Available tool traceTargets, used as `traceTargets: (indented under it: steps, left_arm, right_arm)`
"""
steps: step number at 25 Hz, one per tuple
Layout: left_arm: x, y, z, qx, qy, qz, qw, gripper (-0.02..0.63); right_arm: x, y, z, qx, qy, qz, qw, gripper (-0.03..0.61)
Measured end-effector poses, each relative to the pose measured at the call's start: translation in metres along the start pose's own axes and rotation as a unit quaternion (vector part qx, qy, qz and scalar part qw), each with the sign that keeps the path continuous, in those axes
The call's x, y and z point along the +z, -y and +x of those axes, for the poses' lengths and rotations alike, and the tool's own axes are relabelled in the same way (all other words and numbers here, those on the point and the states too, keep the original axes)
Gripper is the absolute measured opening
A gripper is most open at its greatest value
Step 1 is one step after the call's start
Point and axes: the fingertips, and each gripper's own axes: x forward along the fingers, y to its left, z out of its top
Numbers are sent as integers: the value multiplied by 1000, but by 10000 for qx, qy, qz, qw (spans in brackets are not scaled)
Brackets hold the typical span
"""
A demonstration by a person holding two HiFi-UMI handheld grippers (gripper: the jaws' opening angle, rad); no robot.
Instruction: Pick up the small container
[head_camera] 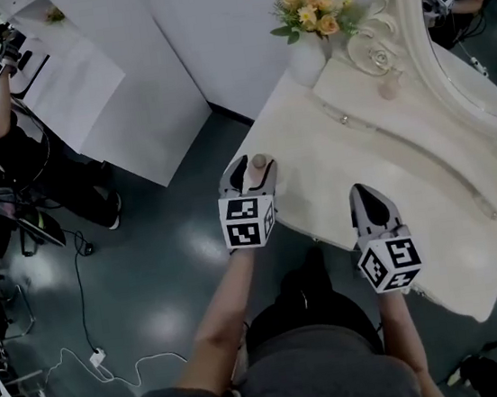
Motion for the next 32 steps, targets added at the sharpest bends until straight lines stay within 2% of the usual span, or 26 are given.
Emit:
traceTargets:
  steps: [9, 16, 21, 32]
  left_arm:
    - [-6, 2, 23, 98, -233, 108, 9996, 232]
    - [-4, 1, 34, 175, -220, 113, 9995, 225]
    - [-4, -2, 34, 317, -215, 127, 9992, 166]
    - [-4, 0, 35, 316, -229, 359, 9986, 123]
  right_arm:
    - [0, 16, 3, -78, -65, 24, 9999, 3]
    - [-3, 23, 6, -89, -84, 79, 9999, 3]
    - [-2, 23, 7, -51, -87, 80, 9999, 3]
    - [-4, 21, 10, -8, -109, 81, 9999, 3]
